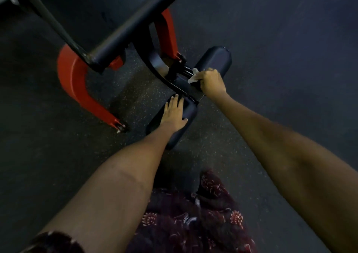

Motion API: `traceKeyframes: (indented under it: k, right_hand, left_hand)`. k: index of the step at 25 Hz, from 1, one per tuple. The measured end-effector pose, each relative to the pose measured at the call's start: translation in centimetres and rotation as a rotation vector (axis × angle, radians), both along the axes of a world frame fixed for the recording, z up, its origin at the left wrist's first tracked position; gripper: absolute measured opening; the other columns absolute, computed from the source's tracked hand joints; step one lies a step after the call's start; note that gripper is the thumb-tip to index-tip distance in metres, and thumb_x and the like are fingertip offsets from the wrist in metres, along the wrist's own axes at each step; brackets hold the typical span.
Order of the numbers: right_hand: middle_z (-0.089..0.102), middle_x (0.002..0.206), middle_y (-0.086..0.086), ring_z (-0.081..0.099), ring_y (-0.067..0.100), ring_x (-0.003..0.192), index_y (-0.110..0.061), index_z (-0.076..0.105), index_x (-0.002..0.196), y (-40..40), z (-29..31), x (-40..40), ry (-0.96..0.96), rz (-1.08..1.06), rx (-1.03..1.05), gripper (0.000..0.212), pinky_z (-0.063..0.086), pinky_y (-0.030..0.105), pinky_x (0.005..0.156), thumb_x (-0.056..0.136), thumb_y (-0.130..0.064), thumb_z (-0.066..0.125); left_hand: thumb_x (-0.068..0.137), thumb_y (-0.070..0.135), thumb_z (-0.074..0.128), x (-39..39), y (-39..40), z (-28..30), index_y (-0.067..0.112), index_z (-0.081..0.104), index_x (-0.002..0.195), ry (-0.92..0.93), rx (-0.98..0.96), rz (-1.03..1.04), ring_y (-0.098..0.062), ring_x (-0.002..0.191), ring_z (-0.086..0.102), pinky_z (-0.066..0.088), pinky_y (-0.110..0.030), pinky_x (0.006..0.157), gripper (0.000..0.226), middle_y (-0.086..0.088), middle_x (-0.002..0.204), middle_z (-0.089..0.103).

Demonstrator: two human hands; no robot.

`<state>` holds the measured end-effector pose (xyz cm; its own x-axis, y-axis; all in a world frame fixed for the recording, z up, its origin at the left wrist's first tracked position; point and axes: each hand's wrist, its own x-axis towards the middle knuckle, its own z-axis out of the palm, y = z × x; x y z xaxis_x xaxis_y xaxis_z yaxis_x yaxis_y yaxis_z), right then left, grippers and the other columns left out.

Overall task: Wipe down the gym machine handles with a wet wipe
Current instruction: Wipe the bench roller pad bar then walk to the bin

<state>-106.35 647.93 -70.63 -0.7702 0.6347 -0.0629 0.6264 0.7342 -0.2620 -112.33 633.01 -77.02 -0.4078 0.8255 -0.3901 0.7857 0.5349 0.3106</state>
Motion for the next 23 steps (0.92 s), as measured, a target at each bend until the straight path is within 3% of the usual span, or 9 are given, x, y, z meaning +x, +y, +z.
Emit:
traceKeyframes:
  k: [3, 7, 10, 15, 21, 23]
  right_hand:
    - [0.064, 0.107, 0.022, 0.060, 0.036, 0.099, 0.000, 0.066, 0.110, -2.5, 3.8, 1.5, -0.112, -0.142, -0.179, 0.027, 0.047, 0.037, 0.081, 0.089, 0.003, 0.050]
    - [0.065, 0.111, 0.019, 0.060, 0.032, 0.105, 0.000, 0.066, 0.110, -5.8, 10.2, 5.7, -0.080, -0.238, -0.344, 0.025, 0.046, 0.032, 0.087, 0.092, -0.008, 0.052]
    - [0.067, 0.103, 0.020, 0.063, 0.032, 0.099, 0.001, 0.068, 0.106, -7.6, 15.3, 8.8, -0.059, -0.293, -0.463, 0.023, 0.050, 0.034, 0.082, 0.090, -0.012, 0.059]
    - [0.068, 0.098, 0.019, 0.063, 0.034, 0.091, 0.001, 0.069, 0.105, -9.1, 27.3, 12.0, 0.033, -0.390, -0.402, 0.026, 0.054, 0.037, 0.076, 0.088, 0.001, 0.049]
    - [0.067, 0.102, 0.020, 0.063, 0.033, 0.092, 0.000, 0.067, 0.109, -9.8, 39.9, 15.4, 0.204, -0.544, -0.277, 0.030, 0.053, 0.037, 0.079, 0.086, 0.001, 0.049]
    - [0.068, 0.093, 0.021, 0.062, 0.030, 0.078, 0.002, 0.068, 0.103, -10.0, 42.5, 17.2, 0.208, -0.588, -0.222, 0.026, 0.052, 0.038, 0.067, 0.086, 0.002, 0.050]
  left_hand:
    - [0.091, 0.026, 0.058, 0.4, -2.8, 4.4, 0.008, 0.004, 0.150, -0.026, -0.074, 0.035, -0.026, 0.146, 0.002, 0.004, -0.038, 0.117, 0.082, -0.012, 0.158, -0.001]
    - [0.091, 0.026, 0.058, 2.3, -4.8, 12.8, 0.007, 0.005, 0.150, -0.055, -0.131, 0.020, -0.025, 0.146, 0.003, 0.007, -0.037, 0.117, 0.082, -0.011, 0.158, 0.001]
    - [0.091, 0.026, 0.059, 3.7, -5.6, 19.6, 0.007, 0.005, 0.150, -0.062, -0.133, -0.024, -0.025, 0.146, 0.004, 0.007, -0.037, 0.117, 0.082, -0.011, 0.158, 0.003]
    - [0.090, 0.026, 0.060, 5.5, -5.5, 32.3, 0.007, 0.008, 0.150, 0.004, -0.043, -0.134, -0.023, 0.145, 0.008, 0.008, -0.037, 0.118, 0.081, -0.009, 0.158, 0.009]
    - [0.088, 0.026, 0.061, 6.4, -3.4, 43.7, 0.004, 0.017, 0.147, 0.055, 0.120, -0.341, -0.025, 0.142, 0.021, 0.017, -0.038, 0.116, 0.077, -0.012, 0.153, 0.023]
    - [0.088, 0.026, 0.061, 6.6, -2.5, 46.0, 0.004, 0.020, 0.147, 0.068, 0.162, -0.423, -0.025, 0.141, 0.022, 0.017, -0.038, 0.115, 0.075, -0.012, 0.152, 0.025]
